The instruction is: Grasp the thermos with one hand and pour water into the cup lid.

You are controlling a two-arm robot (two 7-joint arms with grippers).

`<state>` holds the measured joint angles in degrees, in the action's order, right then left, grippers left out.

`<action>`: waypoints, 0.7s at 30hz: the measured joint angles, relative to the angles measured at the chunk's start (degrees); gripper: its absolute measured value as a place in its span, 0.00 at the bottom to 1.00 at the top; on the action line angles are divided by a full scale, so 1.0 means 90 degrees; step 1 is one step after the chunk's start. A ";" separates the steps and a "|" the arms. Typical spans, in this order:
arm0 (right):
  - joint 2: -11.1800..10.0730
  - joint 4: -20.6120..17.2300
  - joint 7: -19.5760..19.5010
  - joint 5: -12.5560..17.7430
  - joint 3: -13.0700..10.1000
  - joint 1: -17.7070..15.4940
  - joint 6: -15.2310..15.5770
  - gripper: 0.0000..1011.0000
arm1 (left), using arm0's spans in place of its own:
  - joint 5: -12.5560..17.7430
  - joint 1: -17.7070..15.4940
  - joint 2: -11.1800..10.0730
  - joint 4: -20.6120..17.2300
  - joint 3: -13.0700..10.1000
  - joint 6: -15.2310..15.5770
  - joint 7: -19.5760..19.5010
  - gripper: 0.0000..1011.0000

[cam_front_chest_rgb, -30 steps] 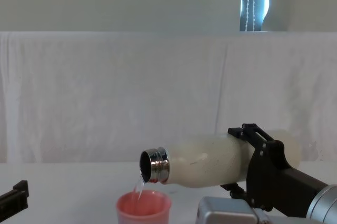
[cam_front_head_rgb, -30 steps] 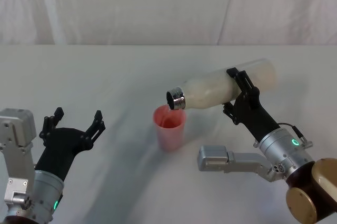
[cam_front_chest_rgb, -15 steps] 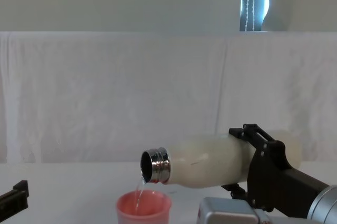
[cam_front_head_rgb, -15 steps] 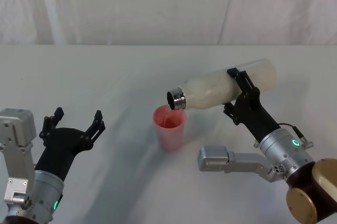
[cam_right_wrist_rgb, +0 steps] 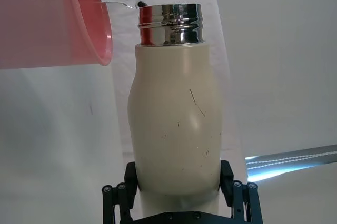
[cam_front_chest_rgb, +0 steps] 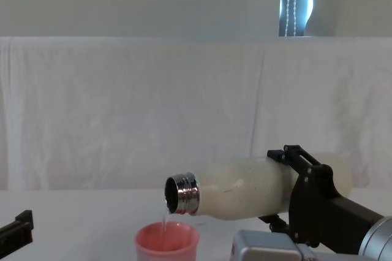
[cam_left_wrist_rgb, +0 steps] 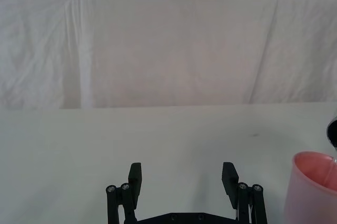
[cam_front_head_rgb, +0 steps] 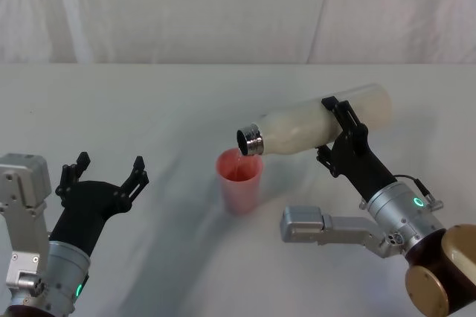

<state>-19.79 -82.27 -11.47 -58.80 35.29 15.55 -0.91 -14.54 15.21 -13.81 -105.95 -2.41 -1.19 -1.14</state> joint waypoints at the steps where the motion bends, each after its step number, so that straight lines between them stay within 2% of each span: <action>1: -0.0001 0.0000 0.0004 0.0000 0.0000 0.0000 0.0000 0.95 | 0.0000 0.0000 0.0000 0.0000 0.0000 0.0000 0.0000 0.99; 21: -0.0014 -0.0005 0.0009 -0.0002 -0.0021 0.0030 0.0012 0.95 | 0.0000 0.0000 0.0000 0.0000 0.0000 0.0000 0.0000 0.99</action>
<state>-19.92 -82.31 -11.39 -58.82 35.10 15.82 -0.80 -14.54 15.21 -13.81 -105.95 -2.41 -1.19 -1.14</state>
